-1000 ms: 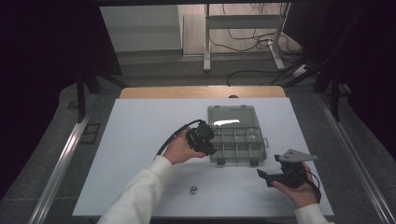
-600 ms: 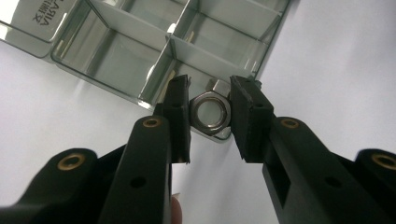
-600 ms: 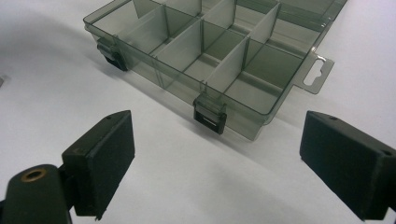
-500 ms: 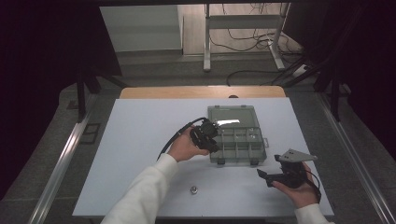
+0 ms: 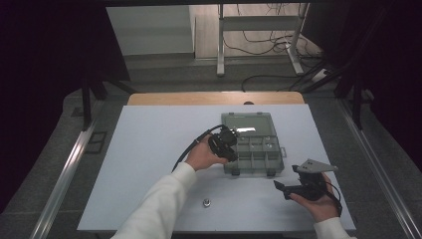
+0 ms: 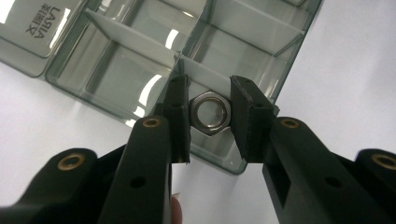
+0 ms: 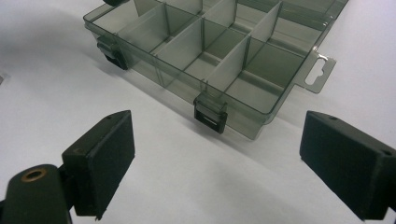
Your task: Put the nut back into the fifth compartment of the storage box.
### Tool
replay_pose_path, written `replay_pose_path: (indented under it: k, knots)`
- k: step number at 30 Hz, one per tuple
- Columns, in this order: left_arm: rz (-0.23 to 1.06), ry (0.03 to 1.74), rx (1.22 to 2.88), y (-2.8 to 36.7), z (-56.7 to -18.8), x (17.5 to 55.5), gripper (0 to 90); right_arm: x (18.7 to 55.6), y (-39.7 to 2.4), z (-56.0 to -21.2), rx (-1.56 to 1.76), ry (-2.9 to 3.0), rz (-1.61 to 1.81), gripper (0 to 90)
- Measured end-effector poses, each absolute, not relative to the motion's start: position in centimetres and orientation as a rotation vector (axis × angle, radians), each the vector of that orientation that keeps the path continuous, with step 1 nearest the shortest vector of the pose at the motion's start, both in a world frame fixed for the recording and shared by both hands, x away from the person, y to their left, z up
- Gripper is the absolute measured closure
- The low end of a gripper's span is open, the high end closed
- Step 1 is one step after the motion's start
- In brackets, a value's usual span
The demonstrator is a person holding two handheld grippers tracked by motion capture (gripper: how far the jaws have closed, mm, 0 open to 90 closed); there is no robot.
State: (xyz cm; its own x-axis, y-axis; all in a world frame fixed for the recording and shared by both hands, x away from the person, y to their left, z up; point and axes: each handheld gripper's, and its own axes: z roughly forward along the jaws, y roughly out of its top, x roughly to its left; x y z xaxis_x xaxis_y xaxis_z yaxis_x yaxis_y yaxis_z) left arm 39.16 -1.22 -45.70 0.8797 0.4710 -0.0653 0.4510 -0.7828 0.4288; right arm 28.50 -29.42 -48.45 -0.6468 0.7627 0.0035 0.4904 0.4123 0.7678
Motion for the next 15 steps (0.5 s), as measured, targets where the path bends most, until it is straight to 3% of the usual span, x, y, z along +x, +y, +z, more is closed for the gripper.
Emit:
replay_pose_path:
  k: [7,11,15]
  knots:
    - [0.101,0.653,2.594,-1.7,-45.6,39.2,67.2,28.5,-29.4,-48.5,1.079,2.328,1.091,10.4]
    - [0.176,0.702,2.539,-1.0,-44.7,39.0,40.4,28.5,-29.6,-48.4,1.086,2.32,1.098,10.4]
    - [0.177,0.735,2.498,0.1,-43.7,38.5,24.4,28.4,-29.7,-48.4,1.083,2.321,1.097,10.4]
